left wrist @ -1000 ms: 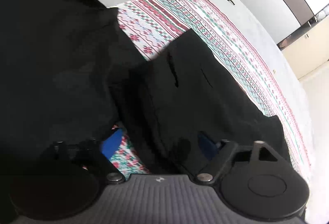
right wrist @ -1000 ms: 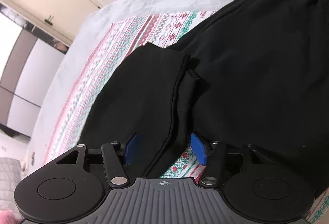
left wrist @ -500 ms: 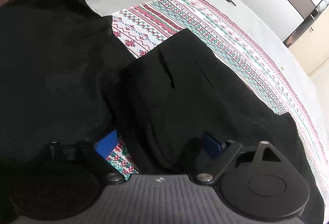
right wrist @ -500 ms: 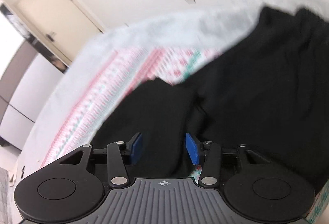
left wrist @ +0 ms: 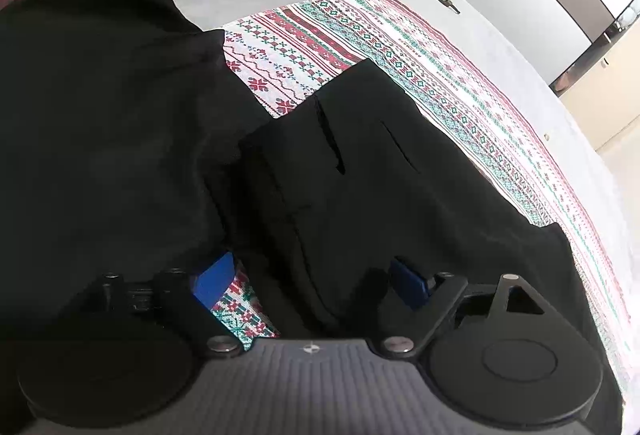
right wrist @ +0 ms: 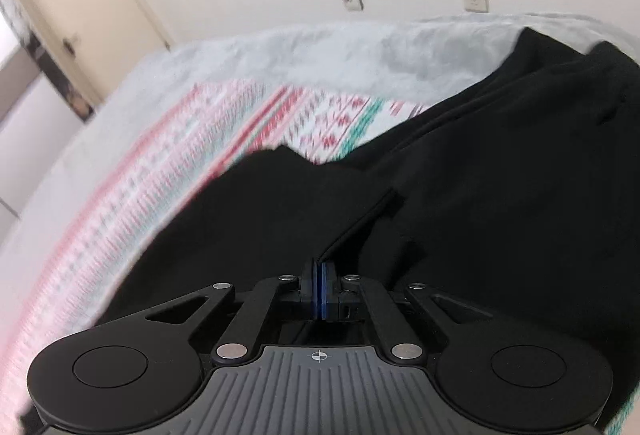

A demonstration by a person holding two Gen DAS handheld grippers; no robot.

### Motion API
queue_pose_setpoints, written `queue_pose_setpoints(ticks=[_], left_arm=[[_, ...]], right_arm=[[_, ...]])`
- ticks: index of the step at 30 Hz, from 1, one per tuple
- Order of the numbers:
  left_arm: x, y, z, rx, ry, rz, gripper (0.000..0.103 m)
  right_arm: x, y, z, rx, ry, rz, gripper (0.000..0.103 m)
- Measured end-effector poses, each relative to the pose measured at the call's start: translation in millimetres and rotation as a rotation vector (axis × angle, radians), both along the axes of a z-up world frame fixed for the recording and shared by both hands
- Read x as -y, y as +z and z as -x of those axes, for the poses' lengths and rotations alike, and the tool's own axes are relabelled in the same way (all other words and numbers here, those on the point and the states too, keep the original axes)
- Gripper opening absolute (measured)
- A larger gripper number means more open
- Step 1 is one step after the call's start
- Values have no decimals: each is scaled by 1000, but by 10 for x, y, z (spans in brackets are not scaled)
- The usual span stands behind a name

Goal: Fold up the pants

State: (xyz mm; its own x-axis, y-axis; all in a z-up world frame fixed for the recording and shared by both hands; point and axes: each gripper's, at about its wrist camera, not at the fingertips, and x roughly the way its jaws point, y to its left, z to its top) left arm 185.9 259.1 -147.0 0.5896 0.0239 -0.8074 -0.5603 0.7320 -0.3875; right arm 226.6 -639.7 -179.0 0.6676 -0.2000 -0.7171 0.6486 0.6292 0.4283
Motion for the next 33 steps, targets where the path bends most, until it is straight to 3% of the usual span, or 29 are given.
queue_pose_setpoints(ticks=[3,8,10,14,19,23,26,28,29,30,31,33], left_arm=[[-18,1,10,0,-2,6,99],[-3,-6,6,-2,-12,-3,99],[-4,-11,8,-1,-16,-1,99],[4,-14,10,1,-27,-4,99],[83,-44,-51,-2,-57,-27,103],[148,-62,-112,-9,-65,-57,103],[96,-74,-119,26,-20,-35,103],[75,-70,-118,51,1,-18,103],[68,-56,-113,57,12,-27,102],[58,-36,-96,51,30,-52,68],[25,-30,-87,57,28,-43,45],[-107,-35,-37,93,63,79,40]], right_arm=[[120,34,133,18,-11,-27,1],[192,-101,76,-54,19,-70,5],[156,-105,125,-56,27,-110,11],[40,-236,148,-69,119,-249,45],[-20,-325,54,-127,56,-205,45],[-172,-318,-104,-175,51,-82,53],[-271,-321,-203,-158,13,-15,53],[-309,-334,-268,-143,21,12,48],[-293,-340,-264,-129,2,4,32],[-269,-358,-279,-121,-5,-3,5],[-252,-354,-250,-112,-13,-20,5],[-209,-312,-185,-70,-31,-57,5]])
